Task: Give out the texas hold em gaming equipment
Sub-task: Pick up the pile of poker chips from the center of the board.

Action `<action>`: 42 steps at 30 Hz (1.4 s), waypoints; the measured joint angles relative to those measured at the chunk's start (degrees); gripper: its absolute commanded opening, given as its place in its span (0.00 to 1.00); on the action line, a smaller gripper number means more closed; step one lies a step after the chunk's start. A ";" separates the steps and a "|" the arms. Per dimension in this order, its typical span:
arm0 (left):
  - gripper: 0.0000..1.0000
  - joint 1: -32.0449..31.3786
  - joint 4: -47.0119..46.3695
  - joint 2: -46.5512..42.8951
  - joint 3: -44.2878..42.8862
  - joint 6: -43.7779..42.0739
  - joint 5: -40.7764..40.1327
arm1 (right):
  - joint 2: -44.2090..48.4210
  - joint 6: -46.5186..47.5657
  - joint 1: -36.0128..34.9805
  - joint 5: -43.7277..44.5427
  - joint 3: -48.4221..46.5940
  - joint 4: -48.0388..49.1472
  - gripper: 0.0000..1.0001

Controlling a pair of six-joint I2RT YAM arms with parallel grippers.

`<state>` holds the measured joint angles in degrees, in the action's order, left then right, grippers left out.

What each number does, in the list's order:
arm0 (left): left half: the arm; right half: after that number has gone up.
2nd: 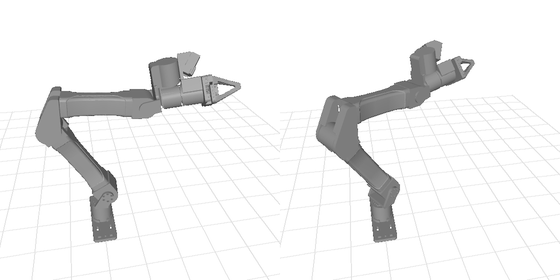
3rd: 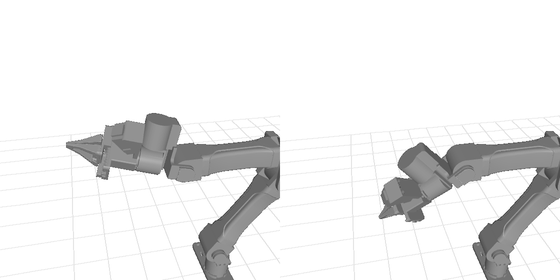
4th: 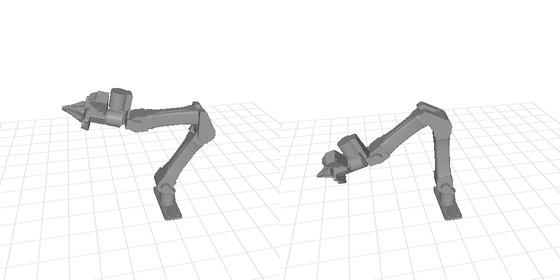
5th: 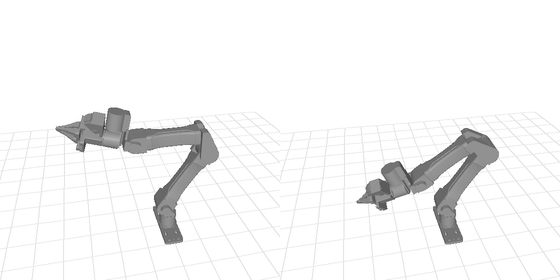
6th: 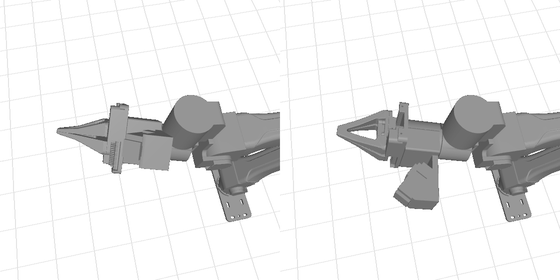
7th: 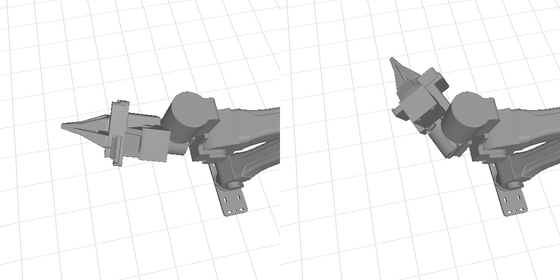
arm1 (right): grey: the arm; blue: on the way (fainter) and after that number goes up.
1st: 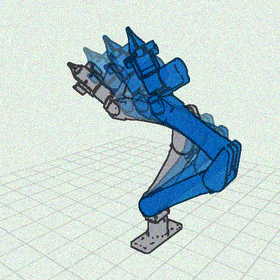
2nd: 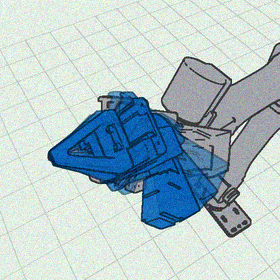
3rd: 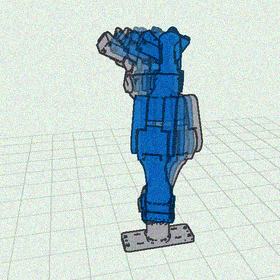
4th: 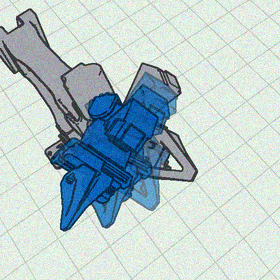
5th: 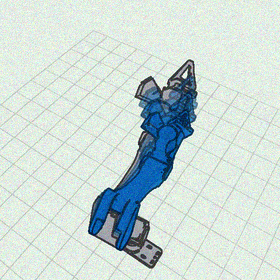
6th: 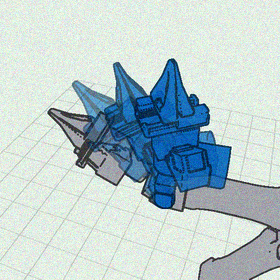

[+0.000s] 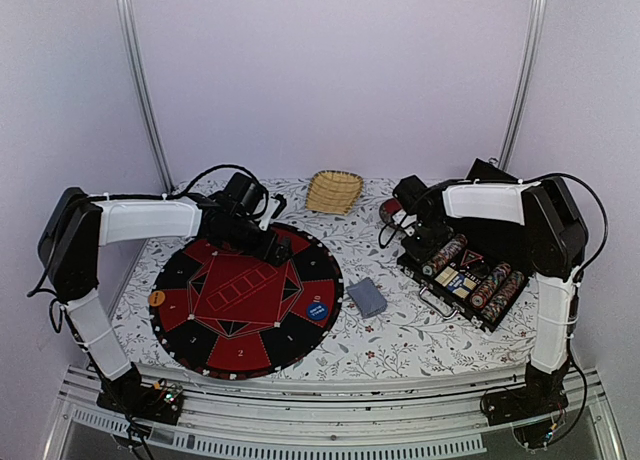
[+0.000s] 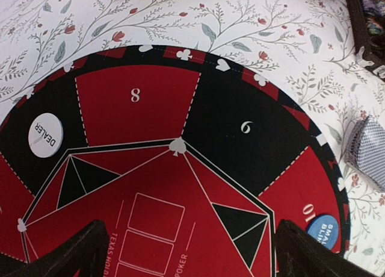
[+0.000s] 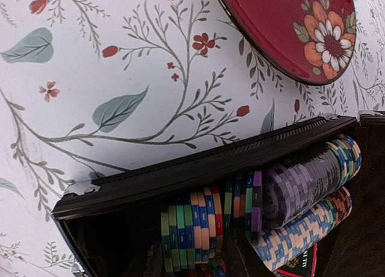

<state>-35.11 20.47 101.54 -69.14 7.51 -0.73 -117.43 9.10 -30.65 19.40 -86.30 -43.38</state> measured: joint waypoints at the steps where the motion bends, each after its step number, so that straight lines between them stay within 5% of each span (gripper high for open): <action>1: 0.98 0.00 -0.02 0.00 0.00 0.00 0.00 | 0.31 -0.11 0.09 -0.76 0.02 -0.17 0.03; 21: 0.98 0.04 0.00 0.00 0.00 0.00 -0.17 | 2.62 -1.81 2.95 -14.19 0.07 -2.69 0.04; 27: 0.98 0.13 0.02 0.00 0.00 0.00 -0.17 | 2.60 -1.79 3.58 -15.43 0.04 -2.56 0.28; 42: 0.98 0.26 0.02 0.00 0.00 0.00 -0.17 | 0.24 -1.84 4.00 -15.28 0.02 -1.99 0.46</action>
<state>-34.85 20.49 101.54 -69.14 7.51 -0.91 -117.19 7.27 -26.65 4.12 -86.28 -45.36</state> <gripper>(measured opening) 0.984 0.463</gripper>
